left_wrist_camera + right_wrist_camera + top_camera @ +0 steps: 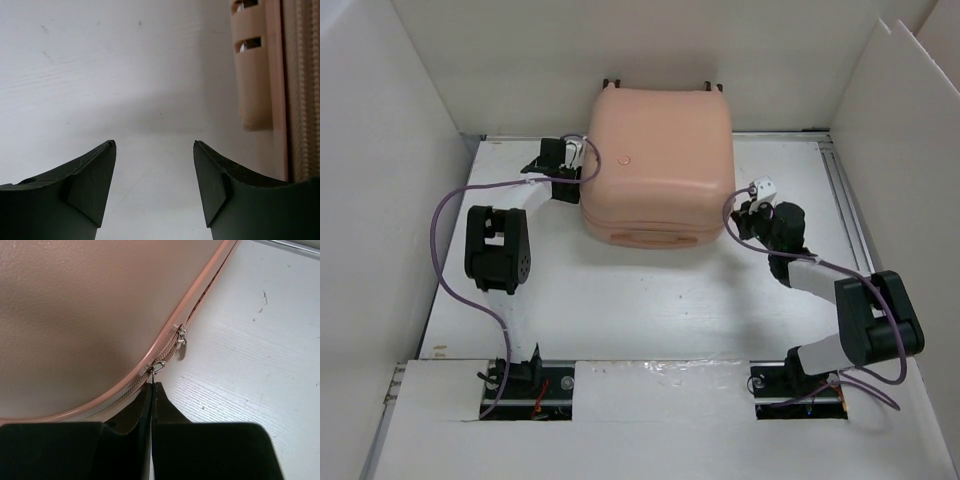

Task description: Pack the luggage

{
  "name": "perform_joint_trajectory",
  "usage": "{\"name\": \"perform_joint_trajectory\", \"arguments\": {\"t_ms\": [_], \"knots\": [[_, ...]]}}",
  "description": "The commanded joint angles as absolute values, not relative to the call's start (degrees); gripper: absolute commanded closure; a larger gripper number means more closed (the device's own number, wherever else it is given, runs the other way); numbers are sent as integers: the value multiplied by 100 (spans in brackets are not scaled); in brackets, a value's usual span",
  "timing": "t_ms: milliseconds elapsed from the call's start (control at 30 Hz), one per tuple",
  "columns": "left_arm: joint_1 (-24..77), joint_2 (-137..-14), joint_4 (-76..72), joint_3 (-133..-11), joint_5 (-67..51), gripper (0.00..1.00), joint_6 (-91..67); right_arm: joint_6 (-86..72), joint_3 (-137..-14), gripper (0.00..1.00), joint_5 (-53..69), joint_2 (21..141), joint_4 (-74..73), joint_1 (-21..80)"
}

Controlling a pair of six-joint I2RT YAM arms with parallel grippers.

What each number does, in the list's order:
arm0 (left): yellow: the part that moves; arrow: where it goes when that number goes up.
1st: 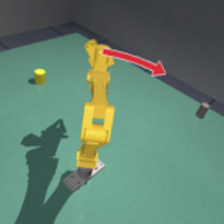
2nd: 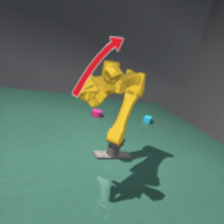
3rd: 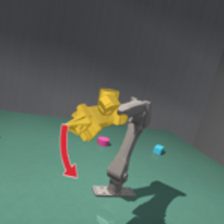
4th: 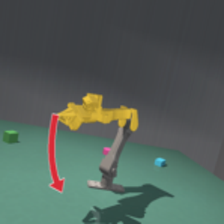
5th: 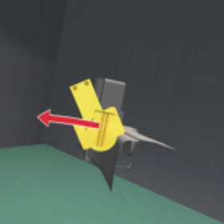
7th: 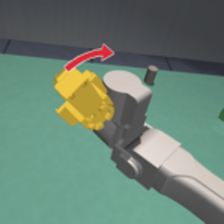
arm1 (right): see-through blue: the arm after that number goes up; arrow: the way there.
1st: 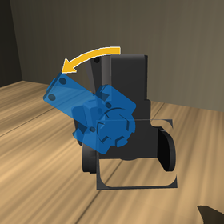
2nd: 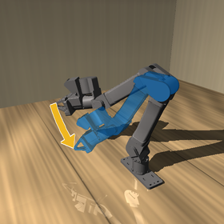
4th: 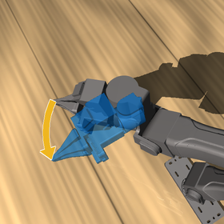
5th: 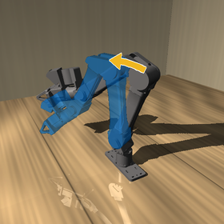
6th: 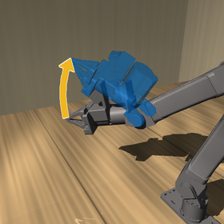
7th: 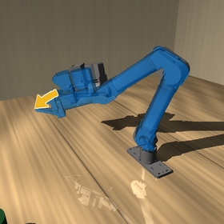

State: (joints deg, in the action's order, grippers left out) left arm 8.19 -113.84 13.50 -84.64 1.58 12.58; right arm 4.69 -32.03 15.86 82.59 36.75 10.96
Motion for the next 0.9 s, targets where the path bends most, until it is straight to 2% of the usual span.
{"name": "perform_joint_trajectory", "arguments": {"t_ms": [0,133,167,200,233,333,400,467,533,567,733,867], "knots": [[1512,-11145,1793,-8657,-1336,36,1644,316,-3287,100,2848,7980,4193,1257],[1512,-11197,1872,-8964,-1056,32,1591,247,-3287,98,2848,7849,3956,1064],[1355,-11197,1959,-9104,-994,30,1417,246,-3339,79,2900,7849,3764,916],[1249,-11197,2030,-9175,-993,28,1337,194,-3340,79,2970,7849,3762,914],[1135,-11145,2030,-9245,-906,26,1258,193,-3523,56,3023,7918,3466,714],[695,-10882,2241,-9421,-301,19,1029,193,-3822,44,2822,7919,2501,205],[398,-10636,2416,-9571,242,16,967,368,-4244,42,2716,7919,2006,-121],[159,-10495,2531,-9659,535,10,809,570,-4830,32,2453,7919,1183,-551],[-341,-10301,2662,-9738,685,9,677,633,-5245,29,2042,7919,653,-816],[-534,-10231,2663,-9790,686,0,520,685,-5465,27,1865,7858,120,-1052],[-1921,-9810,2847,-9852,178,0,316,860,-7003,26,898,7857,-1386,-1371],[-2215,-9599,2979,-9800,26,0,474,1010,-7646,26,580,7919,-2126,-1371]]}}
